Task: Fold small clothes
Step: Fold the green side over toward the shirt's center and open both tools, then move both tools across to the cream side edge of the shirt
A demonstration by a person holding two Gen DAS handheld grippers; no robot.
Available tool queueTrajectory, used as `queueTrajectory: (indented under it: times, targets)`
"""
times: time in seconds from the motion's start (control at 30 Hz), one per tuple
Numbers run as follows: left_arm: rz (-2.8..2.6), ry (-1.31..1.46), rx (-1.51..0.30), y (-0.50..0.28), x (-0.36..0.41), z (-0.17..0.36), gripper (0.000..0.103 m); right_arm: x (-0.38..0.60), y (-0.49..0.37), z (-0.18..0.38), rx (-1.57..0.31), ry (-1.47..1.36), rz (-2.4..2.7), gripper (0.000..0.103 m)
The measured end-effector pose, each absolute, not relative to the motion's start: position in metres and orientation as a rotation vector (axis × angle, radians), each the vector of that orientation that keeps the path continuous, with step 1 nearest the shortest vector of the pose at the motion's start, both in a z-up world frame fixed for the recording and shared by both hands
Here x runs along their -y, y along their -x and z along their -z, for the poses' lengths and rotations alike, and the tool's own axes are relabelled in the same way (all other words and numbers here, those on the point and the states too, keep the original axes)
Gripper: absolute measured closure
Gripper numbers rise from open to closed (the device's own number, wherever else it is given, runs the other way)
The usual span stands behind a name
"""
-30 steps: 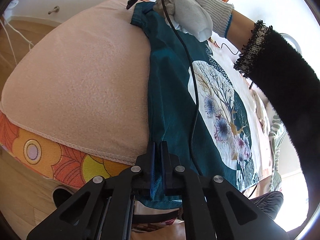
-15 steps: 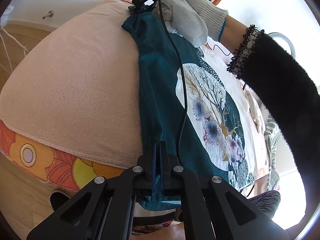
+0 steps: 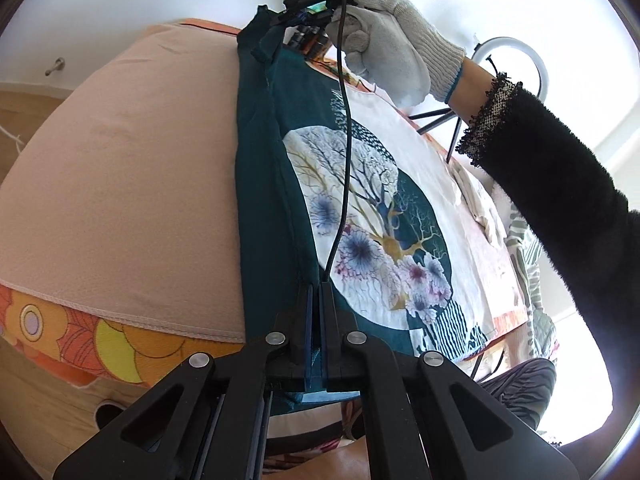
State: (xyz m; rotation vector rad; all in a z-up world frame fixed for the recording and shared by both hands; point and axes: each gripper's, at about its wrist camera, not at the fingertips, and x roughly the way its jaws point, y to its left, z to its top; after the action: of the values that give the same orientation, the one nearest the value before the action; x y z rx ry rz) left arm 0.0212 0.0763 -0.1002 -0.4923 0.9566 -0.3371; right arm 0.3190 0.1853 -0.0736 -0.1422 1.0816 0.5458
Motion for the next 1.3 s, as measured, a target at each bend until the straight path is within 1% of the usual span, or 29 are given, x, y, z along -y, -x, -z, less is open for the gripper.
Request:
queueTrajectory:
  times: [0.17,0.37,0.57,0.73,0.77,0.8,0.83,0.87,0.9,0.97,1.1,1.3]
  targets:
    - [0.415,0.462,-0.981,-0.026,-0.046,0.099,0.102,-0.103,-0.317,0.064,-1.070,0.038,-0.473,0.099]
    - [0.466,0.412,-1.039,-0.030,-0.016,0.110,0.102,-0.035,-0.319,0.088,-1.101,-0.022,-0.408,0.099]
    - [0.480,0.372,-1.055,-0.035,0.000,0.110,0.102,-0.023,-0.323,0.100,-1.096,-0.040,-0.426,0.099]
    - [0.537,0.374,-1.086,-0.038,0.007,0.111,0.101,-0.029,-0.328,0.101,-1.097,0.034,-0.402,0.099]
    - [0.566,0.382,-1.103,-0.037,0.011,0.112,0.095,-0.031,-0.328,0.101,-1.095,0.082,-0.367,0.095]
    - [0.600,0.396,-1.109,-0.036,0.014,0.111,0.092,-0.031,-0.328,0.102,-1.099,0.128,-0.329,0.081]
    - [0.623,0.408,-1.105,-0.034,0.015,0.110,0.085,-0.029,-0.329,0.101,-1.097,0.159,-0.297,0.071]
    - [0.630,0.399,-1.100,-0.031,0.015,0.107,0.075,-0.025,-0.328,0.099,-1.085,0.171,-0.270,0.052]
    - [0.624,0.380,-1.092,-0.028,0.015,0.104,0.073,-0.019,-0.326,0.094,-1.067,0.161,-0.254,0.047]
    - [0.615,0.354,-1.068,-0.023,0.011,0.097,0.073,-0.005,-0.322,0.082,-1.047,0.124,-0.271,0.047]
    - [0.578,0.406,-0.997,-0.017,-0.012,0.083,0.073,0.023,-0.307,0.050,-0.999,0.071,-0.296,0.046]
    - [0.458,0.326,-0.882,-0.008,-0.033,0.060,0.073,0.063,-0.265,-0.003,-0.908,0.018,-0.339,0.046]
